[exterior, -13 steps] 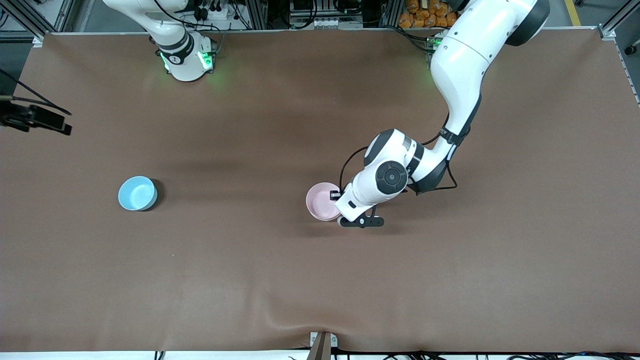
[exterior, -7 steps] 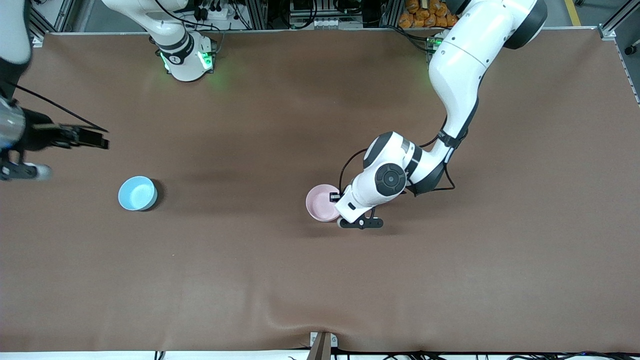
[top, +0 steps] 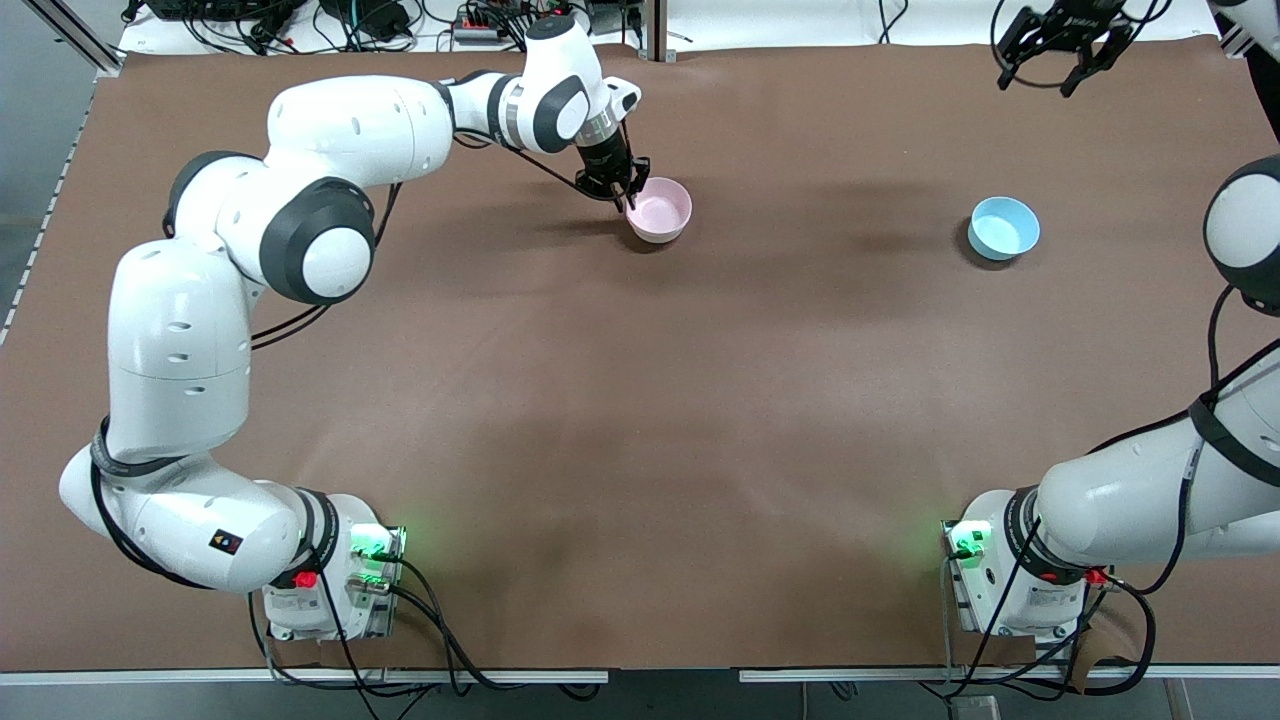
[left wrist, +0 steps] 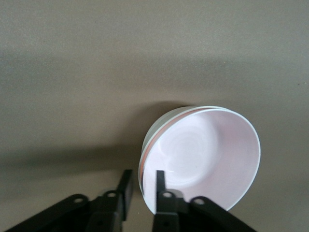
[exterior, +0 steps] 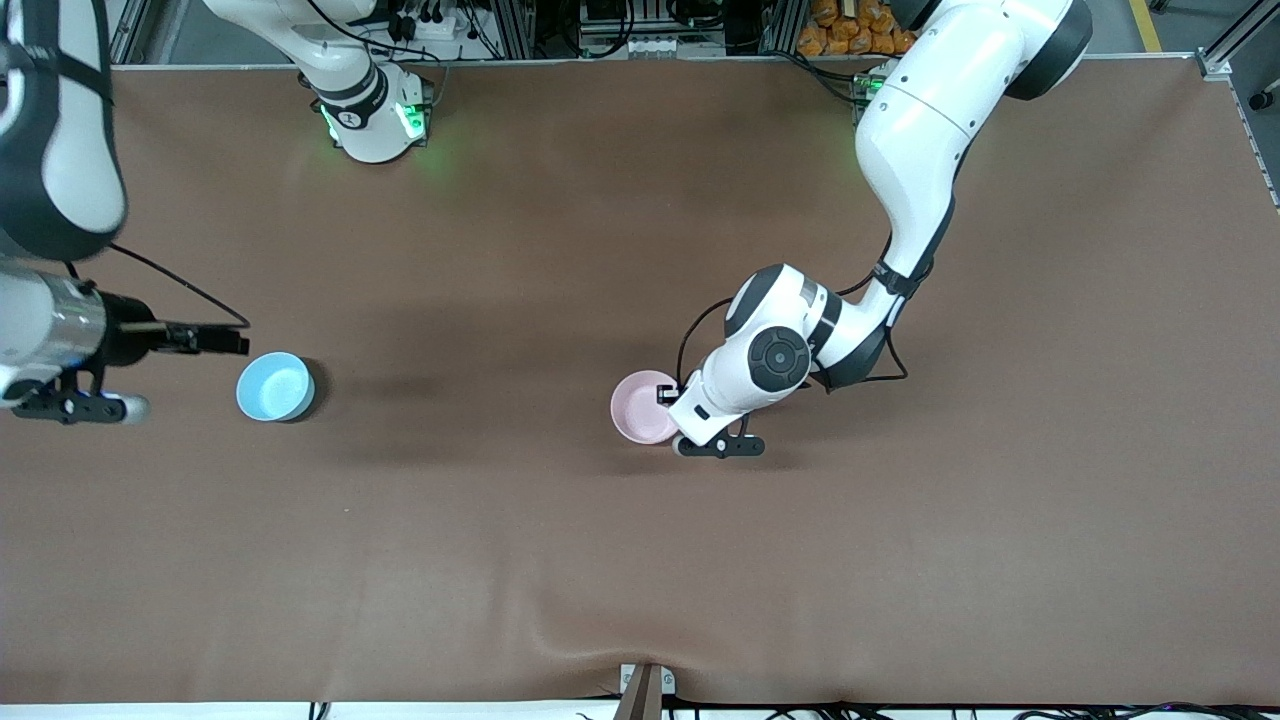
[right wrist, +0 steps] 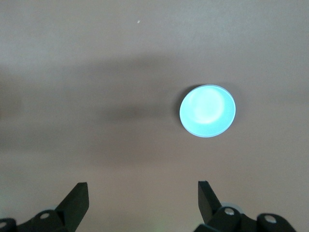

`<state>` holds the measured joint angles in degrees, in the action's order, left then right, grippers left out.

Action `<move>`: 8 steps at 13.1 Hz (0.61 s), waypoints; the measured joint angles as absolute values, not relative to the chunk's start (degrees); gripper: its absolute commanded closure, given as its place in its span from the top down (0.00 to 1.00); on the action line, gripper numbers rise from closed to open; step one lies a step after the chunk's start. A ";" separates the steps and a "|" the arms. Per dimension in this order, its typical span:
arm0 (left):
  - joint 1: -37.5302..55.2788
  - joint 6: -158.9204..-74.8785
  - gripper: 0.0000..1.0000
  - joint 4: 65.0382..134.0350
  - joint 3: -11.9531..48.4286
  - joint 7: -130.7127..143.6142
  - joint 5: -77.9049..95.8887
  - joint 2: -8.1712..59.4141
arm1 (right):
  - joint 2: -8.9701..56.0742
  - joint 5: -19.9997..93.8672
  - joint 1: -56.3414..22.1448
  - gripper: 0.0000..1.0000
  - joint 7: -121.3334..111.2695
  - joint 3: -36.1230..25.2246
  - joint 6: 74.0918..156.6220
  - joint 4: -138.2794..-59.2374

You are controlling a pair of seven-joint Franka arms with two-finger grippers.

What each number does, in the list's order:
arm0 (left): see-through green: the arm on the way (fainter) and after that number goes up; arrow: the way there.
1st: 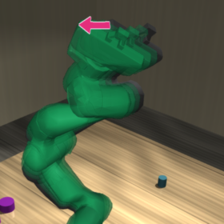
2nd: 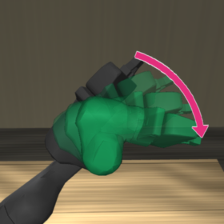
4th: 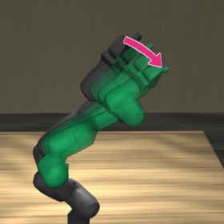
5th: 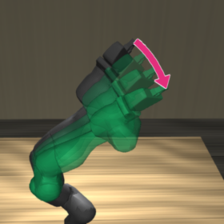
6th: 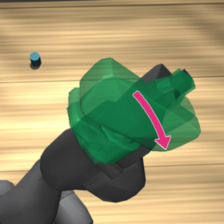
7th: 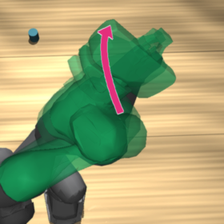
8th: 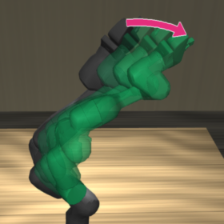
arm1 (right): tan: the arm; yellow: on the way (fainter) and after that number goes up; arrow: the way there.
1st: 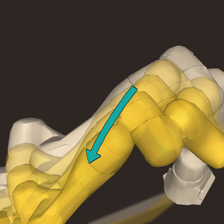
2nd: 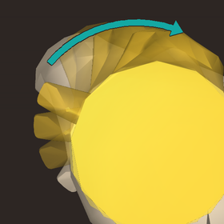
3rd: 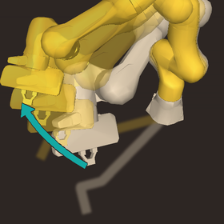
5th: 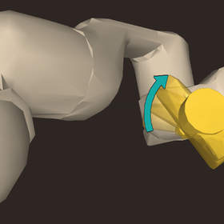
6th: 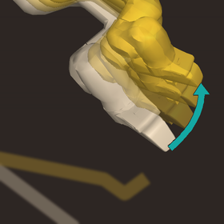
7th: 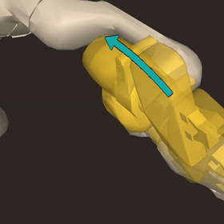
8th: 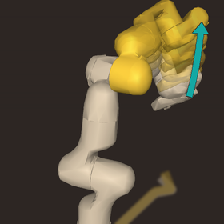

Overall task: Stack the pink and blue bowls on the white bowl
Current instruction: 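Grasp the blue bowl rim with the right gripper while the left gripper withdraws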

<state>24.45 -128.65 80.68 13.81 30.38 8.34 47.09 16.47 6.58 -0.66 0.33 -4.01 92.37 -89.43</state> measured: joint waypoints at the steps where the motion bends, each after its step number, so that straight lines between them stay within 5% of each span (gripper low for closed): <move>1: 24.37 -128.55 1.00 80.38 13.78 30.38 8.34 46.95 | 16.98 6.50 -0.22 1.00 -0.87 -4.20 95.89 -91.83; 8: 17.23 -117.80 1.00 78.59 12.73 30.30 6.74 37.66 | 22.23 6.46 7.84 1.00 -16.87 -4.50 122.69 -109.48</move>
<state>17.23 -117.80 78.59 12.73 30.30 6.74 37.66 22.23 6.46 7.84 -16.87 -4.50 122.69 -109.48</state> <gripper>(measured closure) 0.000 0.000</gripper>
